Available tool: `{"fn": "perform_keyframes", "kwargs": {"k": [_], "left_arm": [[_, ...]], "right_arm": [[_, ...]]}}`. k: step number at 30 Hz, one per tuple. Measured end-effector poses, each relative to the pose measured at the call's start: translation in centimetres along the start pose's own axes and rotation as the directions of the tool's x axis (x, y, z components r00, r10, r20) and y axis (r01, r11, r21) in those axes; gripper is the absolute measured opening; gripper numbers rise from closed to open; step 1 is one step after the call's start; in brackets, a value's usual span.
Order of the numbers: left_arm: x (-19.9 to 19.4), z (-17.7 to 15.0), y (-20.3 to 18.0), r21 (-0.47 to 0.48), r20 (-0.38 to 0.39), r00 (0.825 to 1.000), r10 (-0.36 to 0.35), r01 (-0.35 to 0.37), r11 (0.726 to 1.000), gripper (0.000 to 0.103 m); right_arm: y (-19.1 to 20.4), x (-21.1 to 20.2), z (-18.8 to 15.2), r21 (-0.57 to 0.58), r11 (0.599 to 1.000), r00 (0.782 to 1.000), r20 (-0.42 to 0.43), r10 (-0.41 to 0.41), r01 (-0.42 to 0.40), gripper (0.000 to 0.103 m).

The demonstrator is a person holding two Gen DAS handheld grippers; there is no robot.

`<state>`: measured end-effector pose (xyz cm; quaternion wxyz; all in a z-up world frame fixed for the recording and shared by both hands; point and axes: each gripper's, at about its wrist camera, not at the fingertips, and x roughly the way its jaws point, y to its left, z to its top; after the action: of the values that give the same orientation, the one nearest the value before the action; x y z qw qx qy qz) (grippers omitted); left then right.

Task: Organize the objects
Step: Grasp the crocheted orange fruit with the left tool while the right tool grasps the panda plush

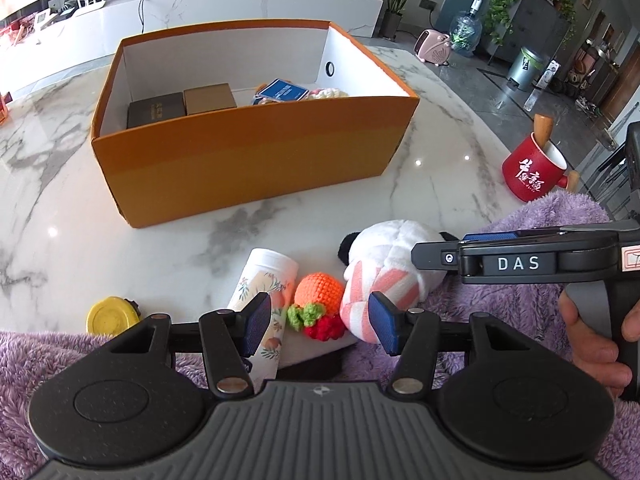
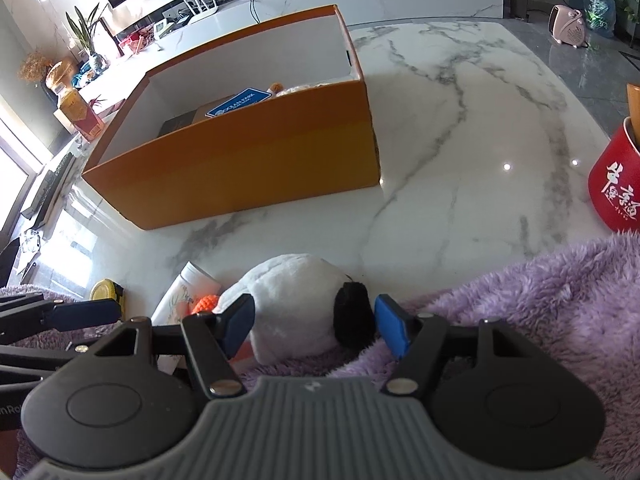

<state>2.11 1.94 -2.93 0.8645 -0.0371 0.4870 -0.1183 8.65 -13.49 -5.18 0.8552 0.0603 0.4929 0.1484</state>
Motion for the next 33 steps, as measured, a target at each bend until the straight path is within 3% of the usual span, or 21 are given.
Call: {"fn": "perform_keyframes", "kwargs": {"k": [7, 12, 19, 28, 33], "left_arm": [[0.7, -0.2, 0.4, 0.008, -0.023, 1.000, 0.018, -0.018, 1.000, 0.056], [1.0, -0.4, 0.6, 0.011, -0.029, 0.999, 0.018, -0.018, 1.000, 0.056], [1.4, -0.4, 0.7, 0.020, -0.032, 0.999, 0.011, -0.011, 1.000, 0.056], [2.6, -0.6, 0.0, 0.095, -0.030, 0.999, 0.031, -0.028, 0.995, 0.056], [3.6, -0.4, -1.0, 0.158, -0.035, 0.998, 0.049, -0.042, 0.986, 0.056]], "right_arm": [[1.1, -1.1, 0.3, 0.042, 0.999, 0.999, -0.038, 0.037, -0.035, 0.069], [1.3, 0.5, 0.3, 0.074, 0.997, 0.995, -0.101, 0.010, -0.002, 0.069], [2.3, 2.6, 0.7, 0.053, 0.998, 0.991, -0.132, -0.015, 0.022, 0.079], [1.0, 4.4, 1.4, 0.109, 0.994, 0.991, -0.129, 0.036, -0.022, 0.072], [1.4, 3.6, 1.6, 0.039, 0.999, 0.995, -0.091, -0.029, 0.033, 0.068]]}}
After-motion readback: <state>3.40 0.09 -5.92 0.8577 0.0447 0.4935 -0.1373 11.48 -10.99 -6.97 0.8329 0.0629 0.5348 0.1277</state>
